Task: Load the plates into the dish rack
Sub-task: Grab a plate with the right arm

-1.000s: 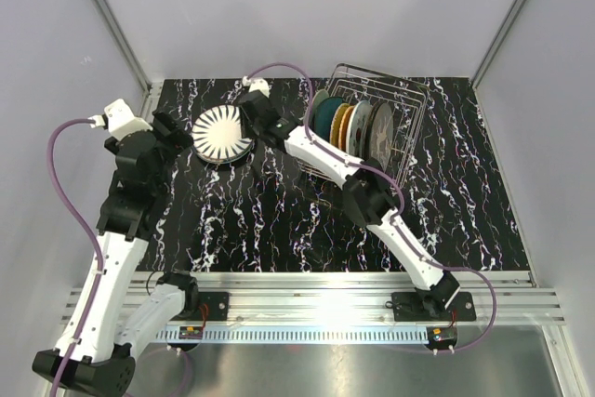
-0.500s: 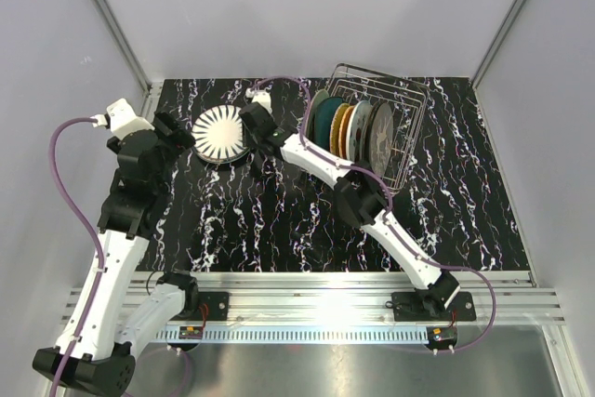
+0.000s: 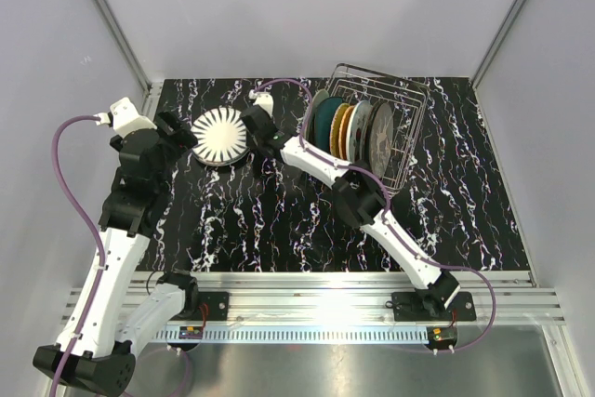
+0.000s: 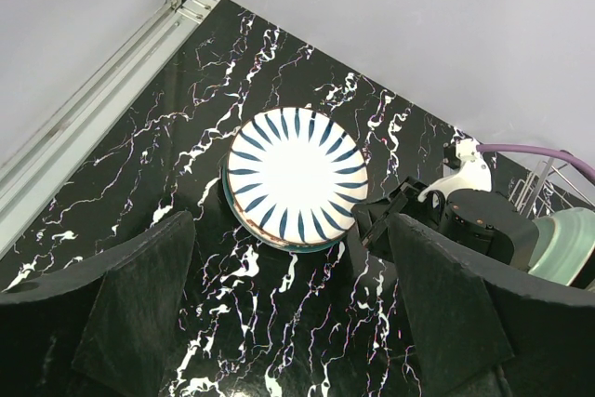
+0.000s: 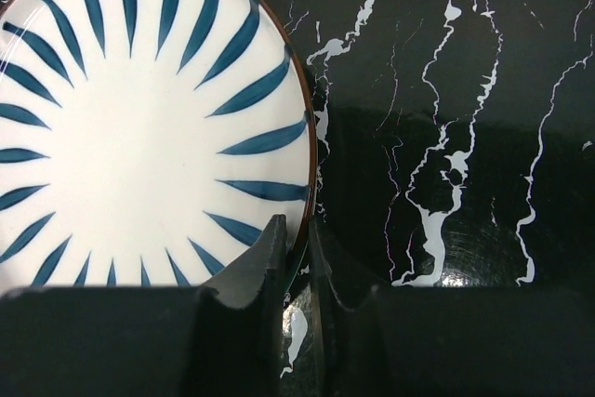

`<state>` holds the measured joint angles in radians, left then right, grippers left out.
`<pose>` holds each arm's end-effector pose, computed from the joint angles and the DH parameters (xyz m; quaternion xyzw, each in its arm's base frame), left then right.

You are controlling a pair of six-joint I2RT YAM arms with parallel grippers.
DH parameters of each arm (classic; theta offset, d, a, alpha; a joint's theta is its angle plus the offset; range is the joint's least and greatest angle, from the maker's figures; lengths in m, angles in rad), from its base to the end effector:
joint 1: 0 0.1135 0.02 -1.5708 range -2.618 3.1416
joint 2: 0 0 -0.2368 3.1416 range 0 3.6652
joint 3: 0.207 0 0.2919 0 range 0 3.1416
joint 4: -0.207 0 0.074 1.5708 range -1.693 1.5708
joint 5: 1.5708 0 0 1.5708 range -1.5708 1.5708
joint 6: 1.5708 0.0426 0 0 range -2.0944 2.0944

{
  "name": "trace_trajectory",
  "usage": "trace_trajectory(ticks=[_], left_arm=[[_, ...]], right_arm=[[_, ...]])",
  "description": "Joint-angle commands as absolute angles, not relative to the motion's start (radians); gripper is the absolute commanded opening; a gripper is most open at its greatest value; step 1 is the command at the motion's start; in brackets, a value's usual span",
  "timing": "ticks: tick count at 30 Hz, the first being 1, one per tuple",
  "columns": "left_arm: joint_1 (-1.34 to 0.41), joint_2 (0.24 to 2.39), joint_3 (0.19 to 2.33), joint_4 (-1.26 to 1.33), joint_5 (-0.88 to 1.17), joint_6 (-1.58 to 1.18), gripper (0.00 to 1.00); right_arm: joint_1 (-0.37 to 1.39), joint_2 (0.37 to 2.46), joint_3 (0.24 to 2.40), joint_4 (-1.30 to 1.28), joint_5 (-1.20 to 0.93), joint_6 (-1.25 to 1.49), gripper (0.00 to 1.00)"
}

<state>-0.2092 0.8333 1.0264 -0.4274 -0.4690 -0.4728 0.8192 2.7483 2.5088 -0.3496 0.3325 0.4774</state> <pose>0.2374 -0.0307 0.3765 -0.2430 0.7379 -0.0297 0.6289 0.4372 0.4475 0.1313 -0.0710 0.8704 0.1644 0.4587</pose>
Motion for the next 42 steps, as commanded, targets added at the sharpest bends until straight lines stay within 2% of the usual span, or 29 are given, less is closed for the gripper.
trace_trajectory(ticks=[1,5,13,23,36,42], left_arm=[[-0.202,0.833,1.066,-0.414,-0.456,-0.485,0.88],[-0.202,0.833,1.065,-0.41,-0.453,-0.483,0.88],[-0.201,0.83,1.06,-0.405,-0.456,-0.48,0.88],[-0.198,0.831,1.043,-0.387,-0.45,-0.479,0.89],[-0.16,0.925,1.031,-0.379,-0.319,-0.517,0.91],[-0.16,0.966,1.02,-0.367,-0.278,-0.543,0.96]], right_arm=[[0.827,2.671,2.464,-0.342,0.334,0.483,0.09],[0.828,2.632,2.396,-0.351,0.331,0.479,0.0],[0.834,2.551,2.293,-0.38,0.369,0.451,0.0],[0.842,2.444,2.287,-0.368,0.439,0.414,0.0],[0.841,2.344,2.296,-0.426,0.376,0.457,0.0],[0.841,2.293,2.25,-0.422,0.351,0.502,0.0]])
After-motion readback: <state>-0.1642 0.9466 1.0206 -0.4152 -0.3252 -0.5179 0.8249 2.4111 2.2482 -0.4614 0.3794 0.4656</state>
